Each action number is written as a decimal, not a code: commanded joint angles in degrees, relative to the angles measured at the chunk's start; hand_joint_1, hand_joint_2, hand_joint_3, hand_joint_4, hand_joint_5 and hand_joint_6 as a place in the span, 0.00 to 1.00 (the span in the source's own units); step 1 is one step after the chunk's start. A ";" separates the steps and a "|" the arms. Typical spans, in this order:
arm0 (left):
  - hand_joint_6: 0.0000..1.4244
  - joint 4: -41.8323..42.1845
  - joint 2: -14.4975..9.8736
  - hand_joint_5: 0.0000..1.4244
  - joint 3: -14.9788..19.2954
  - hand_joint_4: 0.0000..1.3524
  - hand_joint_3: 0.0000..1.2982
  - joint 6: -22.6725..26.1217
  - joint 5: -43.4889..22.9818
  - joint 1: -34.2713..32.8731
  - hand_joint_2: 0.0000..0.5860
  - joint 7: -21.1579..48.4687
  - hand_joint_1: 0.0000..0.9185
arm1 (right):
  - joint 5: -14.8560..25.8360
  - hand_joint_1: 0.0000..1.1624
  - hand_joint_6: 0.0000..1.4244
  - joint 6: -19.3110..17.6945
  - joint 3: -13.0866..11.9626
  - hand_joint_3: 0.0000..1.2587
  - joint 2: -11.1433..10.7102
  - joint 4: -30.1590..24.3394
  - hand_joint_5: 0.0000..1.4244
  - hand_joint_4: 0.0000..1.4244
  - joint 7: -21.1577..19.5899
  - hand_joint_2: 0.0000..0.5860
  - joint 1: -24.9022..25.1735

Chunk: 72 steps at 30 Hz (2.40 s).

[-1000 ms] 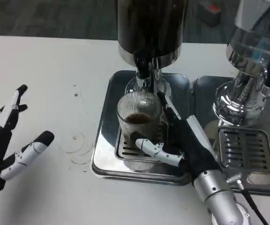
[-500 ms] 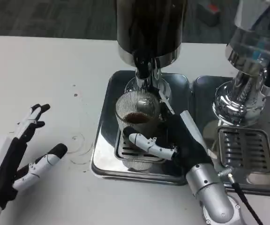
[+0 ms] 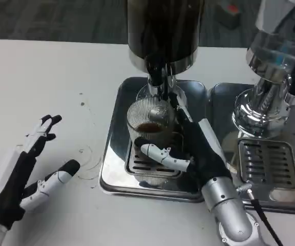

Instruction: Grasp the cup under the faucet to collect the drink, then remove the cup.

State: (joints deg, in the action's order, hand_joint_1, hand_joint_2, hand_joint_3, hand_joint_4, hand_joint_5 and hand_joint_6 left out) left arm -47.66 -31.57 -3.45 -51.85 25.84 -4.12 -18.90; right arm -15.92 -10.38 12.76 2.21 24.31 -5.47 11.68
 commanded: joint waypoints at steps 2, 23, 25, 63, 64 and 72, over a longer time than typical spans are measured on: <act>0.03 1.16 -0.36 0.11 -0.52 0.00 0.05 0.12 1.14 1.22 0.24 -0.77 0.00 | 0.75 0.76 0.11 0.26 -0.20 0.00 1.06 1.71 0.03 0.00 -0.34 0.36 0.04; 0.03 1.79 -0.82 0.11 0.14 0.00 0.05 0.27 0.49 1.86 0.24 -0.71 0.00 | 0.79 0.81 0.35 -1.68 0.04 0.09 3.13 4.83 0.26 0.23 -3.54 0.41 1.04; 0.03 1.85 -0.81 0.11 0.16 0.00 0.05 0.32 0.50 1.83 0.24 -0.73 0.00 | 0.83 0.82 0.37 -1.74 0.06 0.12 3.19 4.92 0.29 0.25 -4.06 0.42 1.04; 0.02 1.56 -0.95 0.11 -0.30 0.00 0.06 0.43 1.42 0.28 0.23 -0.27 0.00 | -3.27 0.86 0.57 -4.48 1.60 0.28 2.77 -0.29 0.46 0.36 -13.29 0.43 -0.74; 0.02 1.47 -0.95 0.11 -0.33 0.00 0.06 0.40 1.42 0.19 0.23 -0.24 0.00 | -3.40 0.86 0.57 -4.57 1.65 0.28 2.78 -0.33 0.46 0.36 -13.57 0.43 -0.81; 0.02 0.96 -1.05 0.11 -0.61 0.00 0.07 0.11 1.51 -0.22 0.23 0.06 0.00 | -3.97 0.87 0.59 -5.19 1.71 0.29 2.82 -0.98 0.46 0.36 -15.22 0.41 -1.63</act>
State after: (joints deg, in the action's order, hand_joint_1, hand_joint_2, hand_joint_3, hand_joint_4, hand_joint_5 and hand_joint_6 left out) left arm -46.20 -31.79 -3.55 -51.24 27.15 -4.15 -19.28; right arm -19.87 -12.76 14.45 3.33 25.34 -19.00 10.28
